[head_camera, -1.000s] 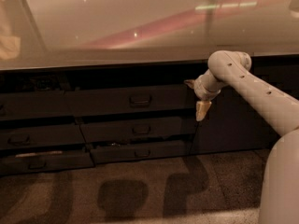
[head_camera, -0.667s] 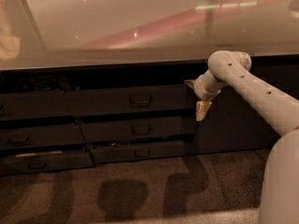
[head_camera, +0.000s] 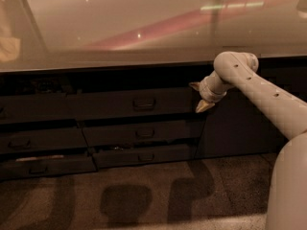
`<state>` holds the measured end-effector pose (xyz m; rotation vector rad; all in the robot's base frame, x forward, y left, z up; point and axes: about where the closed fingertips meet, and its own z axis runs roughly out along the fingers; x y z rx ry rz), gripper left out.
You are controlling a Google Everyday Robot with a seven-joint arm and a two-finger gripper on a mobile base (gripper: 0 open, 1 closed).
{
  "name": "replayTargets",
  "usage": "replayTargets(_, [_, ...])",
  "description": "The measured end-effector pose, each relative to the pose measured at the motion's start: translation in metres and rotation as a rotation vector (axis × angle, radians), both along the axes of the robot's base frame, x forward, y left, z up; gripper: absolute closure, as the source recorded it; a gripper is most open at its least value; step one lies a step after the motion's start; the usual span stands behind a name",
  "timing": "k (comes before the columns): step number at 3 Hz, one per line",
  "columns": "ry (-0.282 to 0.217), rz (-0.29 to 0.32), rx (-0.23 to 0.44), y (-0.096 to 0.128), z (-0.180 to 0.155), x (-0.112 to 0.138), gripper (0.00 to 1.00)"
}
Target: Open top drawer
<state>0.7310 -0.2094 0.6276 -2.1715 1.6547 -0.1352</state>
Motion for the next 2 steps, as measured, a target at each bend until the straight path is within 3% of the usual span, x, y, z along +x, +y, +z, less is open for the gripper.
replayTargets(2, [0.000,0.000,0.000,0.0000,-0.0001,0.0000,0.93])
